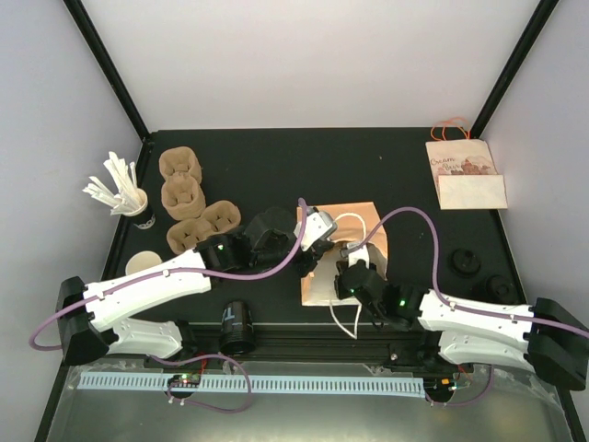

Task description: Pack the takeout coffee

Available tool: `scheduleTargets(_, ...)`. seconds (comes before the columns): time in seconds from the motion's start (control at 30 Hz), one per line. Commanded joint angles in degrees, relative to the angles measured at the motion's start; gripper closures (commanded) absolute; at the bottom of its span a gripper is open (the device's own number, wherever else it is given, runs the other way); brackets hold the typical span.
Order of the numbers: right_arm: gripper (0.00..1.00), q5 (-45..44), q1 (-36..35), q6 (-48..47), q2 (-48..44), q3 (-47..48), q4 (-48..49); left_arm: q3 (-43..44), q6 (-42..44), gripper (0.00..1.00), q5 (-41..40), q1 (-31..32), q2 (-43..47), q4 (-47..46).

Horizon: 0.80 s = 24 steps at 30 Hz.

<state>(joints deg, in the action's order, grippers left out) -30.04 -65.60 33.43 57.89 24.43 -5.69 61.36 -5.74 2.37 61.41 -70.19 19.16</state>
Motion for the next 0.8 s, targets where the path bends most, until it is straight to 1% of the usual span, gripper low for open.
scheduleTargets(0.0,0.99,6.0,6.1,2.4,0.5,-2.1,6.8,0.7,-0.9,0.98,3.6,0.8,0.7,-4.8)
scheduleTargets(0.13,0.98,8.0,8.9,0.8,-0.5,-3.2,9.5,0.7,-1.1,0.98,4.1,1.2,0.7,-5.0)
scheduleTargets(0.2,0.95,8.2,9.4,0.2,-1.4,-3.6,11.1,0.8,-1.4,0.98,4.5,1.2,0.3,-4.6)
scheduleTargets(0.23,0.92,8.2,9.8,0.5,-1.8,-4.0,11.9,0.7,-1.6,0.98,4.7,1.2,0.2,-4.6)
scheduleTargets(0.4,0.89,11.1,13.1,3.3,-4.8,-7.5,19.4,0.2,-3.3,0.98,6.0,1.3,0.0,-5.2)
scheduleTargets(0.53,0.86,13.0,15.7,5.0,-3.9,-7.1,20.3,0.0,-4.6,0.98,8.2,1.2,-0.1,-6.1)
scheduleTargets(0.63,0.82,14.9,16.5,3.2,-1.8,-5.8,20.8,0.0,-5.3,0.99,9.4,1.3,-0.3,-7.0)
scheduleTargets(0.77,0.81,16.4,16.5,-3.5,1.5,-2.8,18.4,0.9,-5.5,0.98,9.5,1.3,-0.4,-7.1)
